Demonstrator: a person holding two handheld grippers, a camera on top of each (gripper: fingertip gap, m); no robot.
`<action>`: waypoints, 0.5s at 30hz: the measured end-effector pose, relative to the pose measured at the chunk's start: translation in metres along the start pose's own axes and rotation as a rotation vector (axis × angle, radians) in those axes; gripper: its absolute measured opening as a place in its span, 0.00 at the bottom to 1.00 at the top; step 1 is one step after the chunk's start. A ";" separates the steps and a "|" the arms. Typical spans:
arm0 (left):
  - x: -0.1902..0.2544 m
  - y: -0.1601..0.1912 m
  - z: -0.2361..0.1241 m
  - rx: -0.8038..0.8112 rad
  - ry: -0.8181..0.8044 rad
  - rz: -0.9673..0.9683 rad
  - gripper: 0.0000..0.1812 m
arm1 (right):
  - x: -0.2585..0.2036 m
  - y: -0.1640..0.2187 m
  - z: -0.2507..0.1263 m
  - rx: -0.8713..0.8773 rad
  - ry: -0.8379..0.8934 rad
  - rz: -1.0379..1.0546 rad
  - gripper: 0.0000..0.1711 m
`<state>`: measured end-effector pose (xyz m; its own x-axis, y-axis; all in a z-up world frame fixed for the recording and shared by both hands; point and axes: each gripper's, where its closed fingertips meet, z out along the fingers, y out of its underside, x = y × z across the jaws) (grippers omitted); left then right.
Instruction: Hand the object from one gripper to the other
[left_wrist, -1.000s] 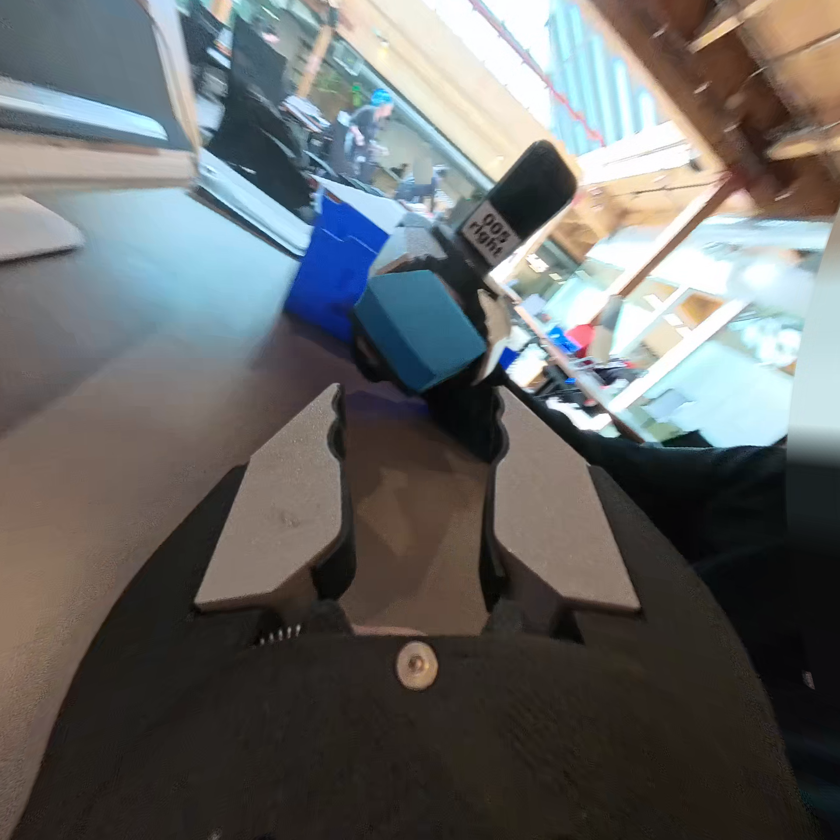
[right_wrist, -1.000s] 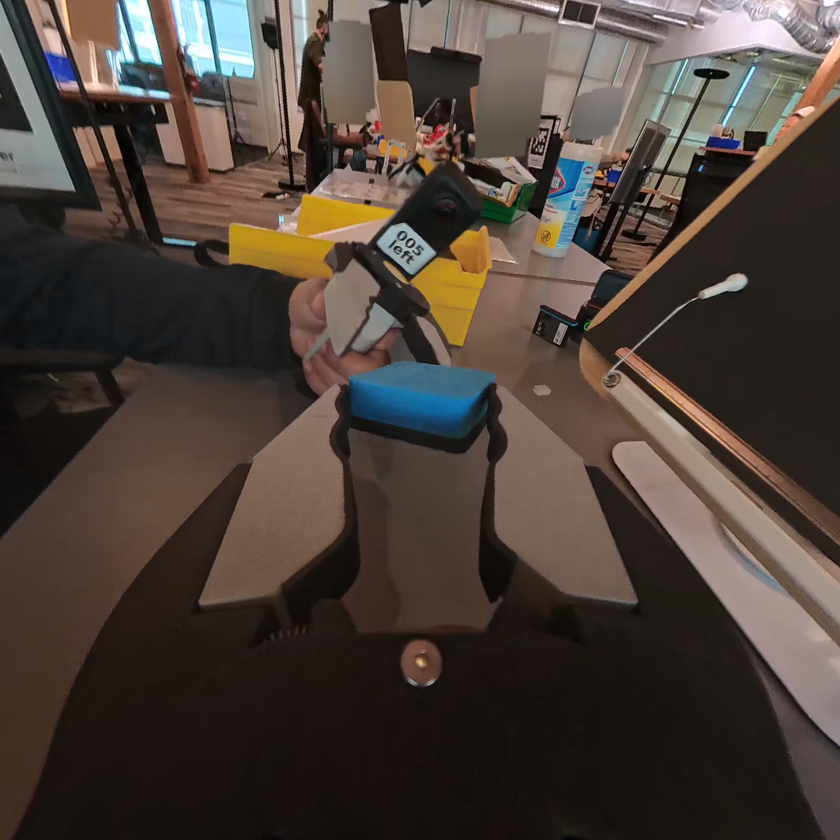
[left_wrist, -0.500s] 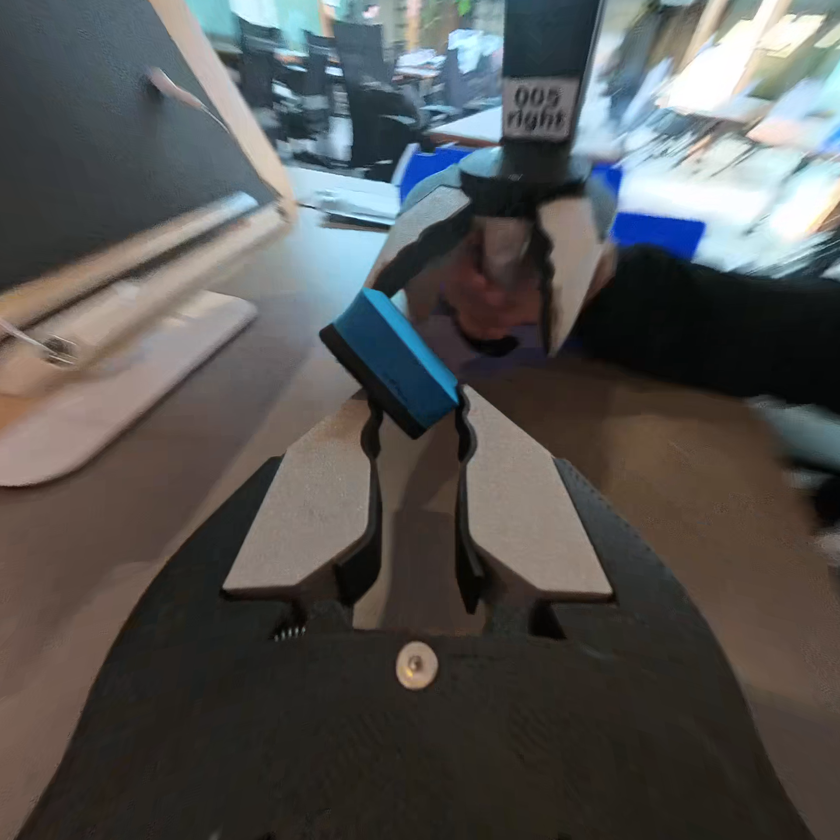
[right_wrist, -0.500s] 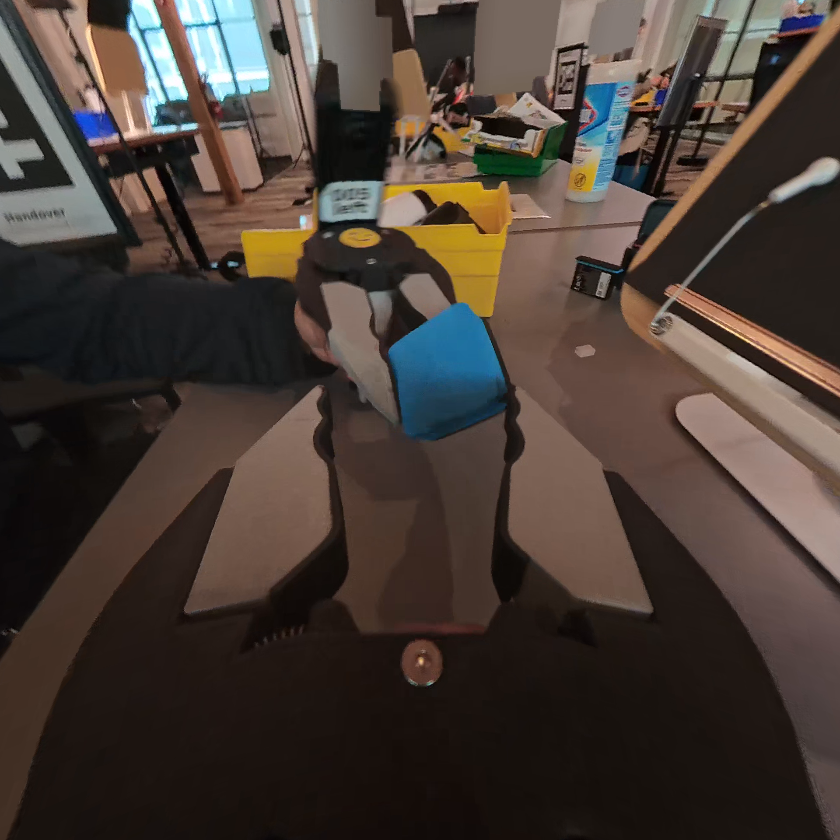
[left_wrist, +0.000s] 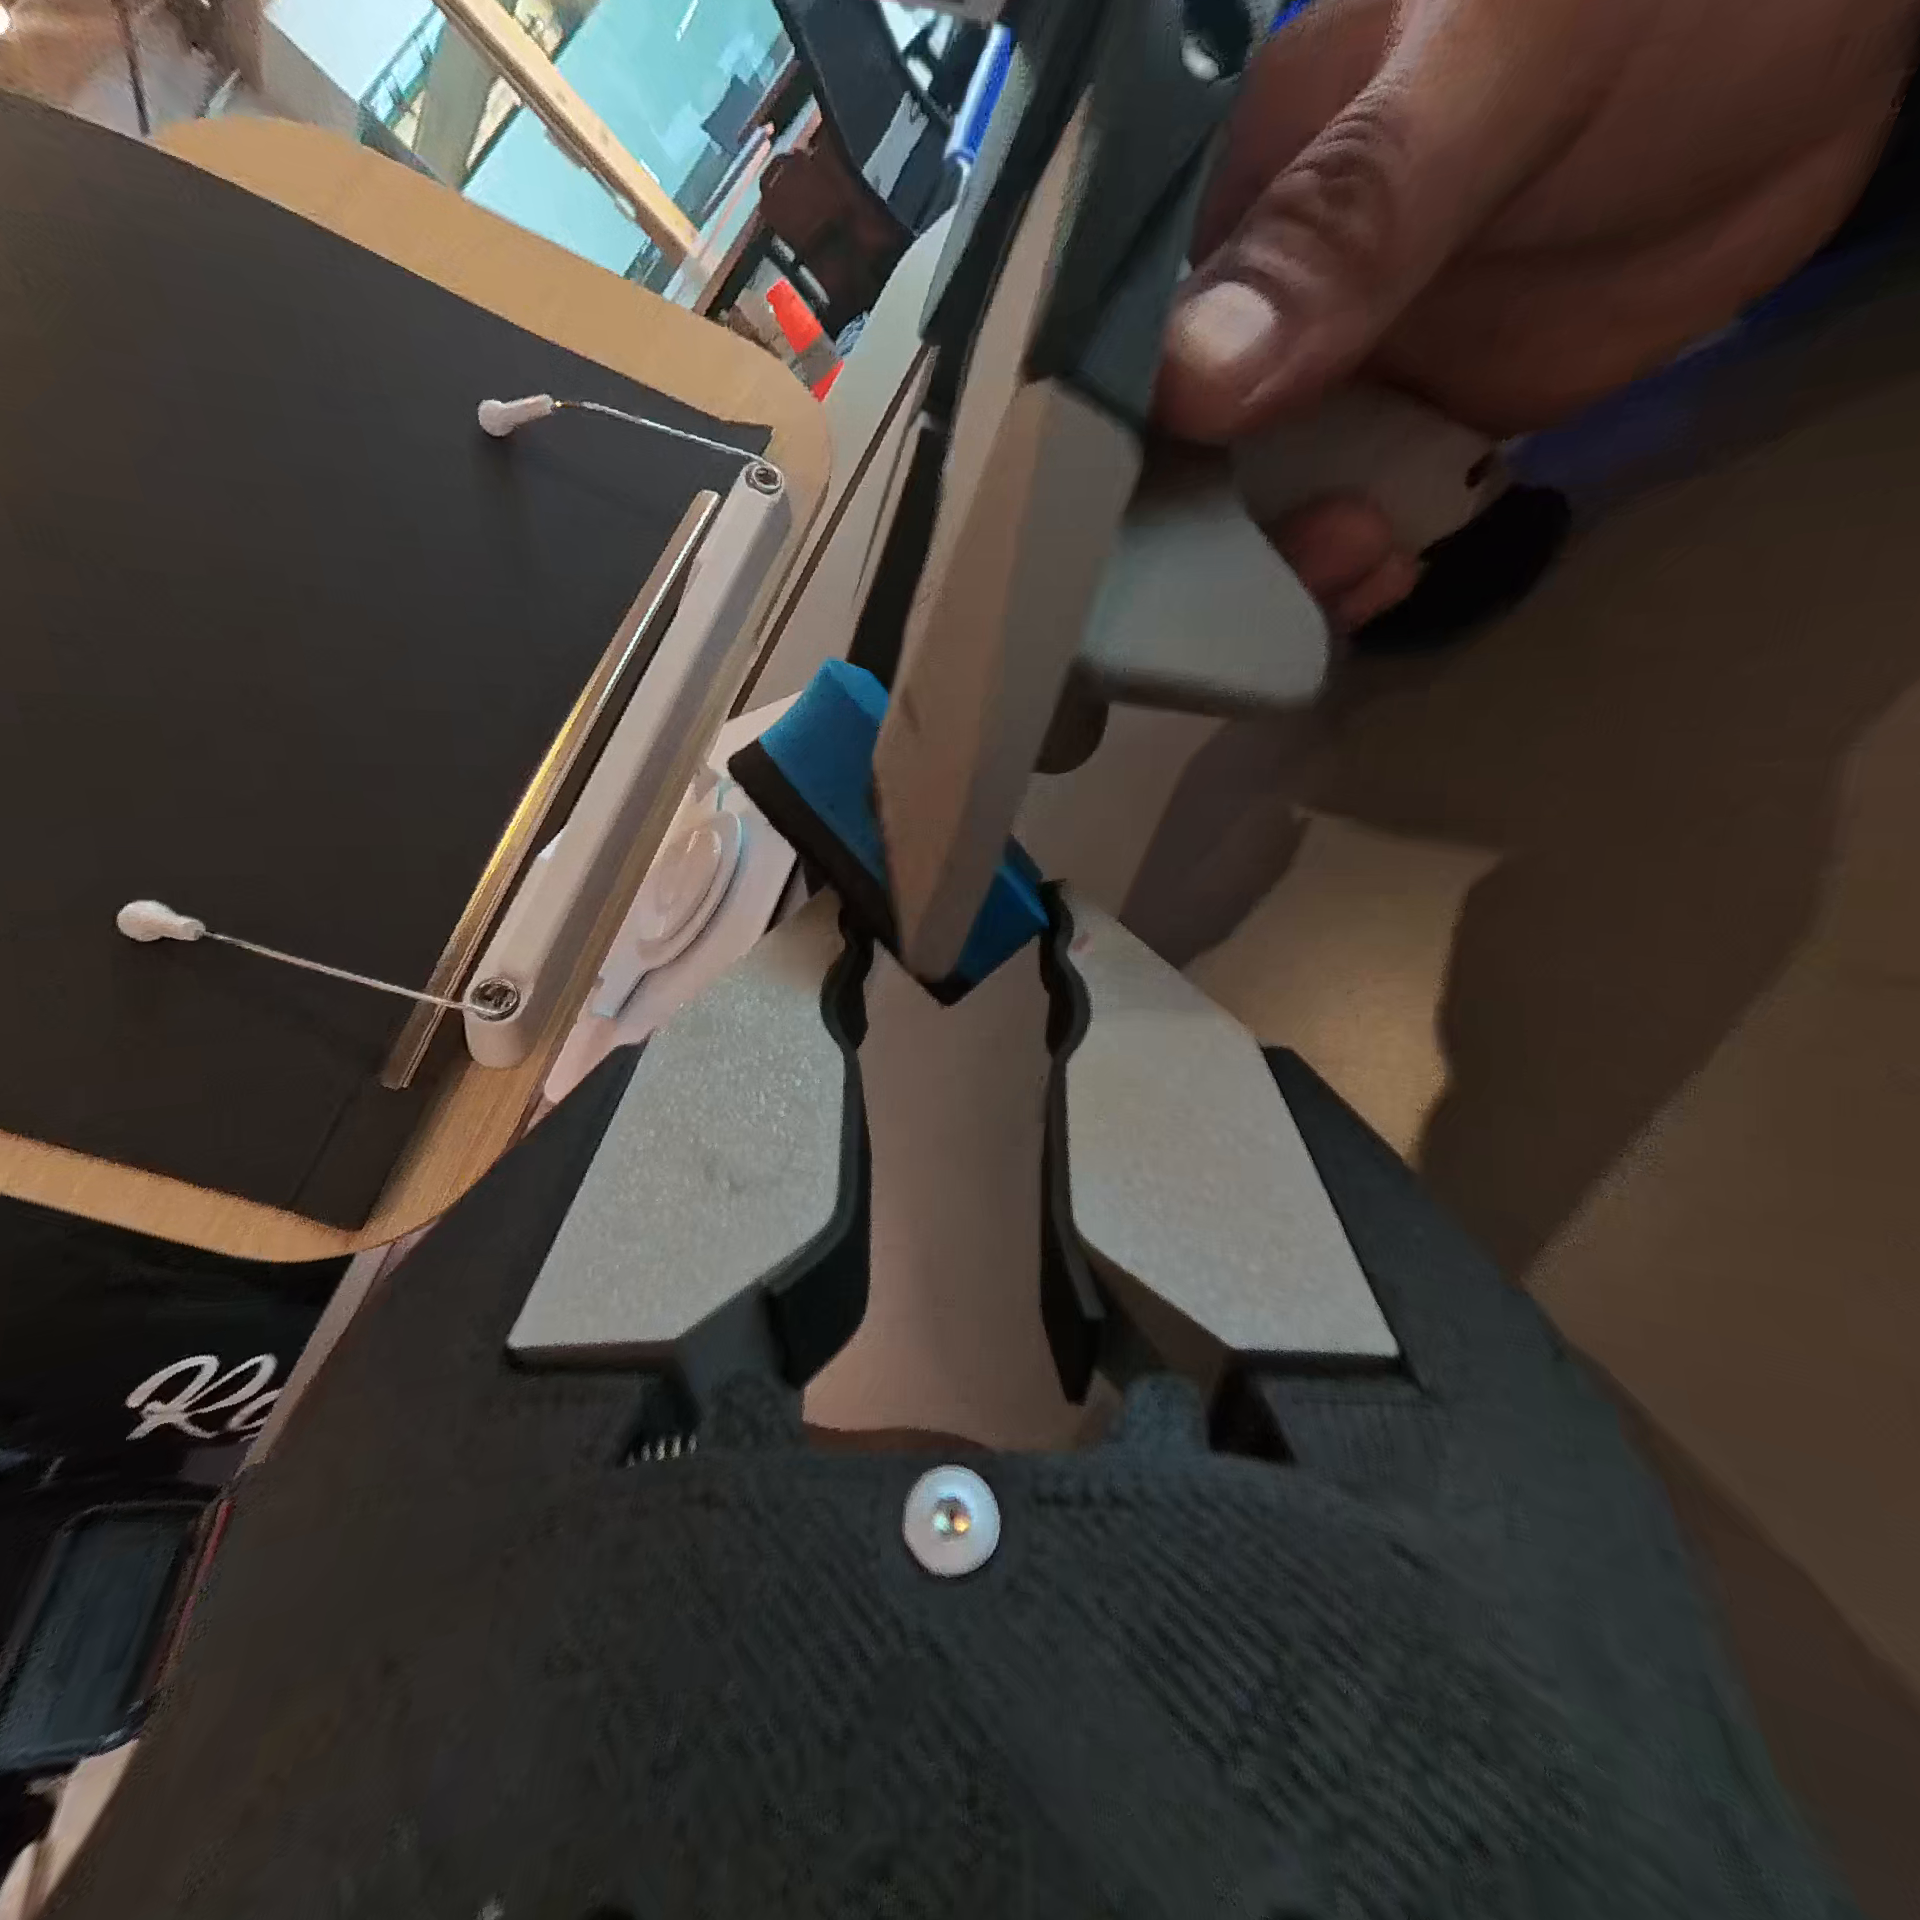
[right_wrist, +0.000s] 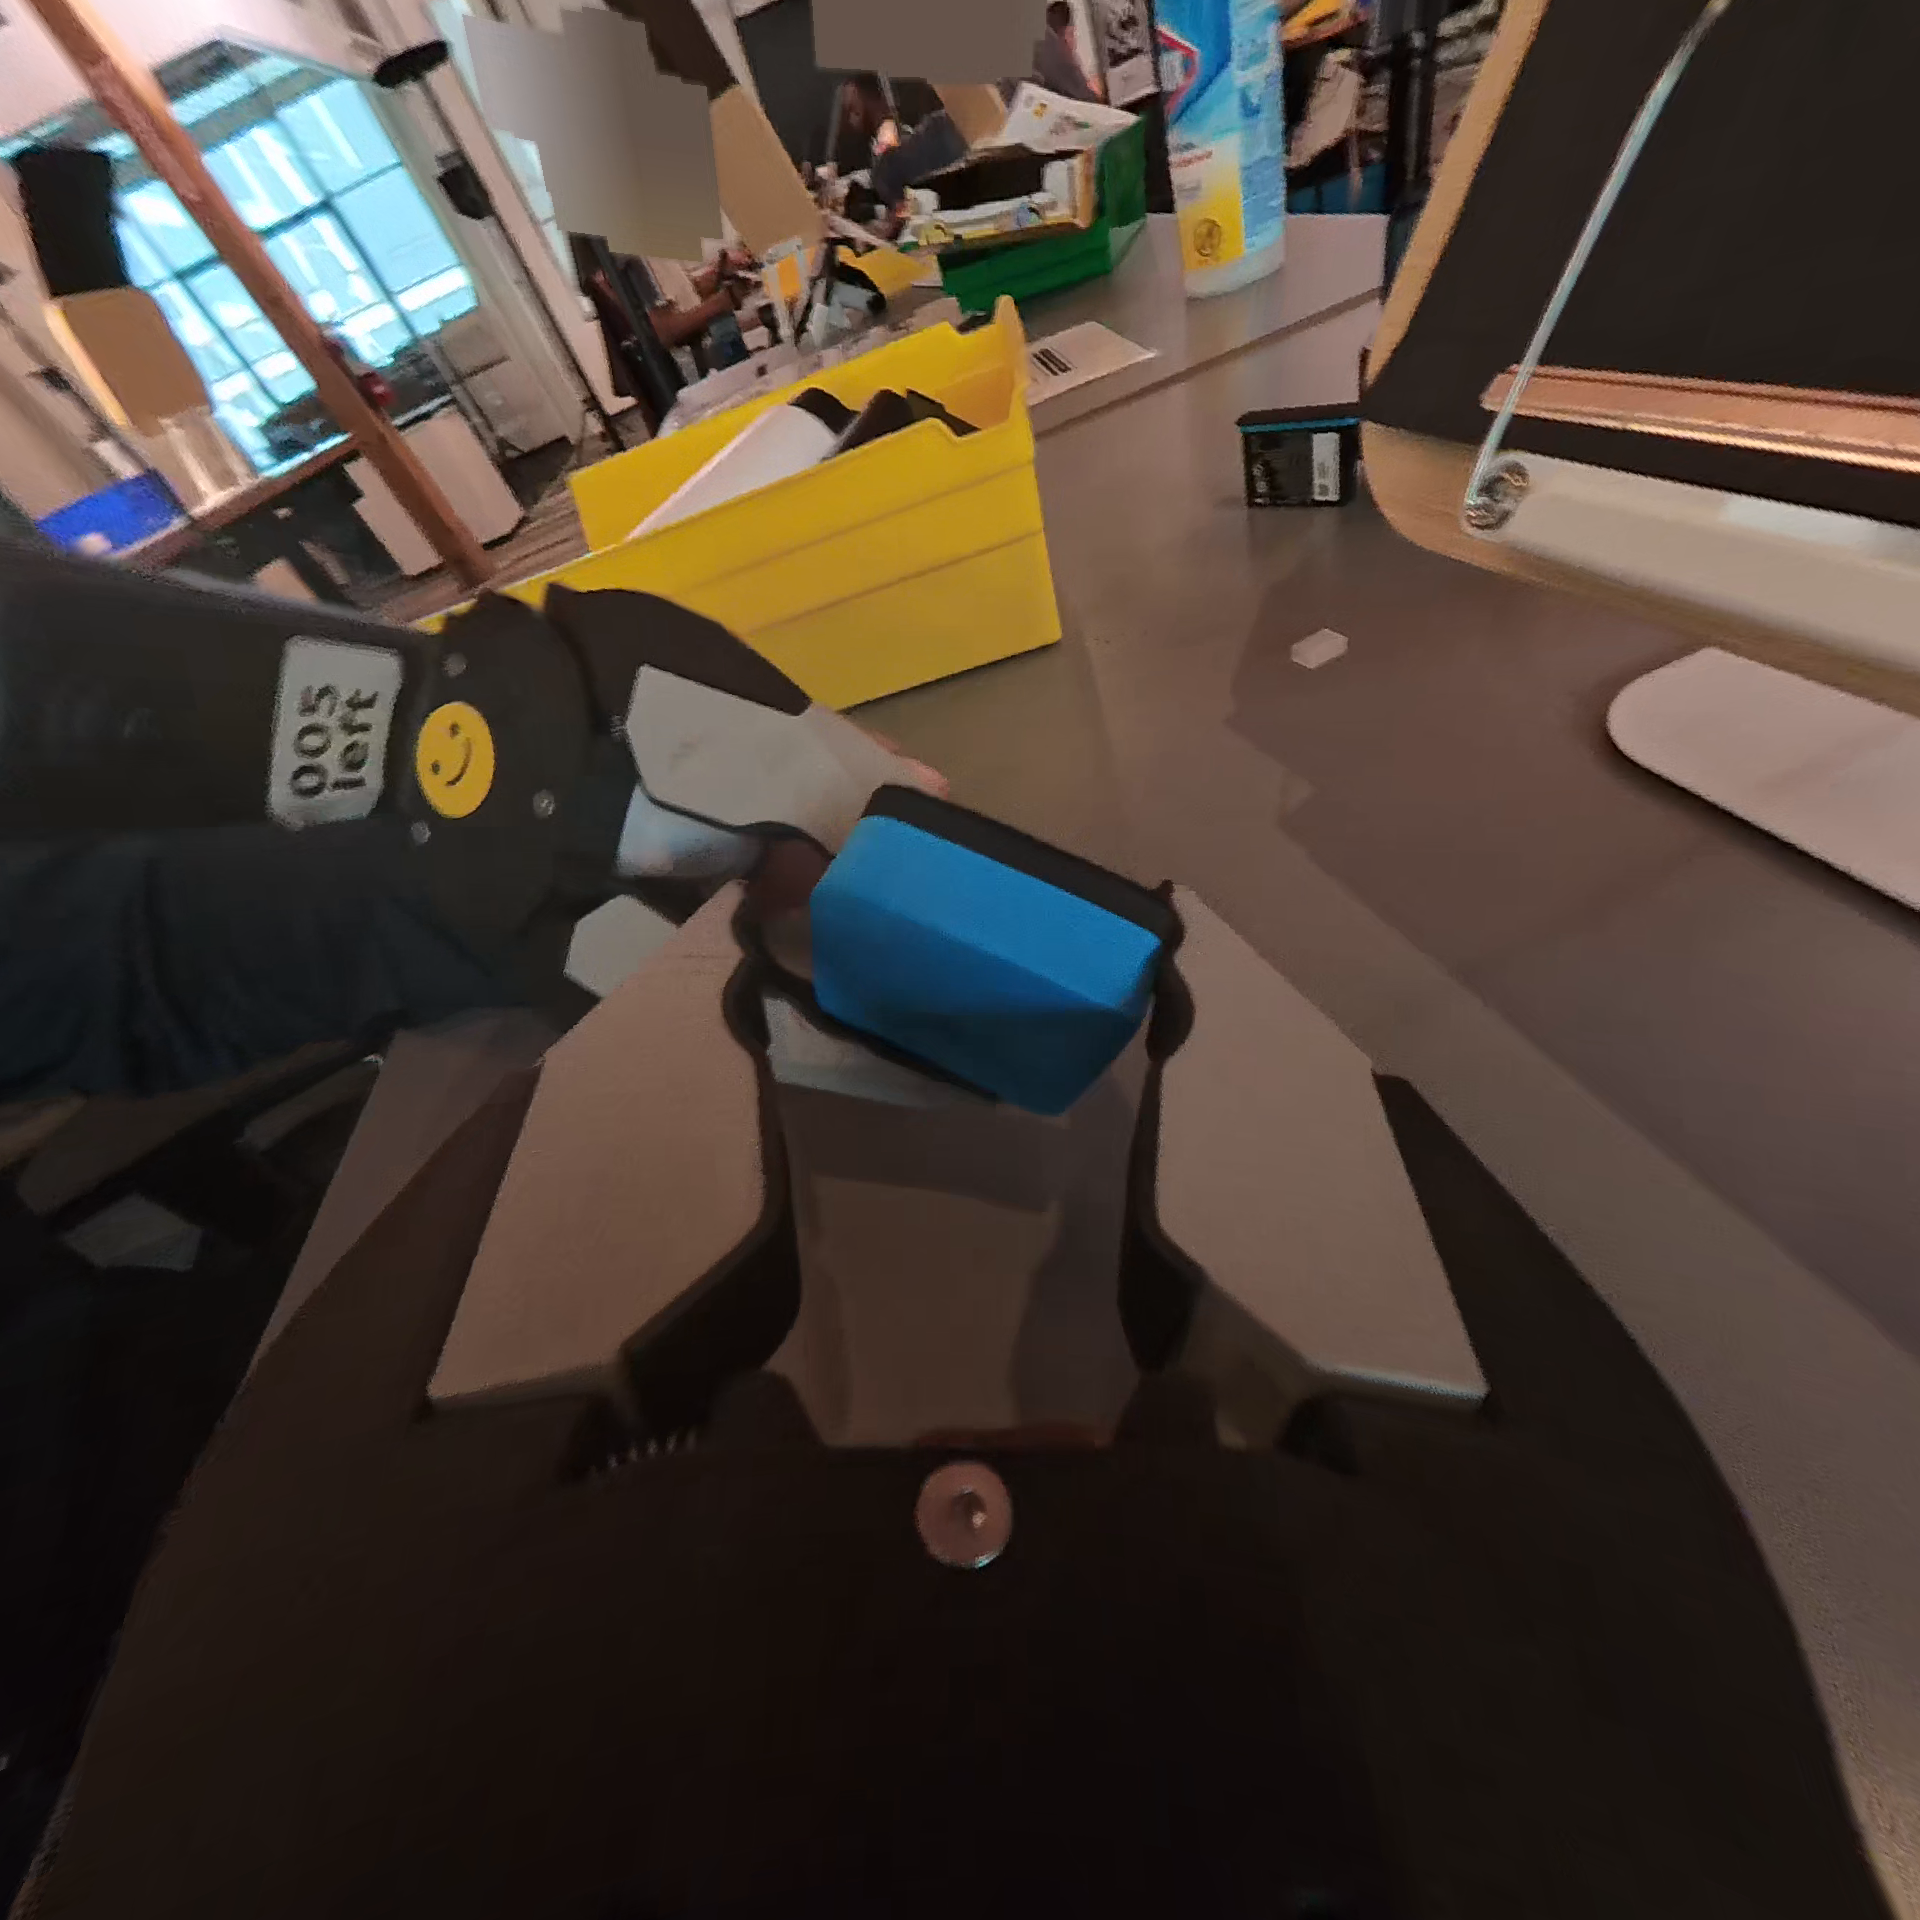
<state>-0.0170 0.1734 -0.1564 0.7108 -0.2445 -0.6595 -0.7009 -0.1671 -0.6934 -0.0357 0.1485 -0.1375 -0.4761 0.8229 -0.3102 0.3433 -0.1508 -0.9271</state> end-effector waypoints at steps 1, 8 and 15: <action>0.000 0.001 0.001 -0.009 -0.006 0.005 0.17 | 0.005 0.001 0.000 -0.009 0.035 0.015 0.36; 0.000 0.001 -0.001 0.027 0.107 -0.279 0.18 | 0.022 -0.014 -0.020 -0.002 0.228 -0.198 0.36; -0.031 -0.003 -0.016 0.187 0.167 -0.671 0.19 | 0.045 -0.013 -0.038 -0.195 0.561 -0.642 0.36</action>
<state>-0.0375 0.1666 -0.1294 0.9561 -0.2913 -0.0304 -0.0830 -0.1700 -0.9819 -0.0309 0.2085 -0.1314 -0.1738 0.8724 0.4569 0.3019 0.4888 -0.8185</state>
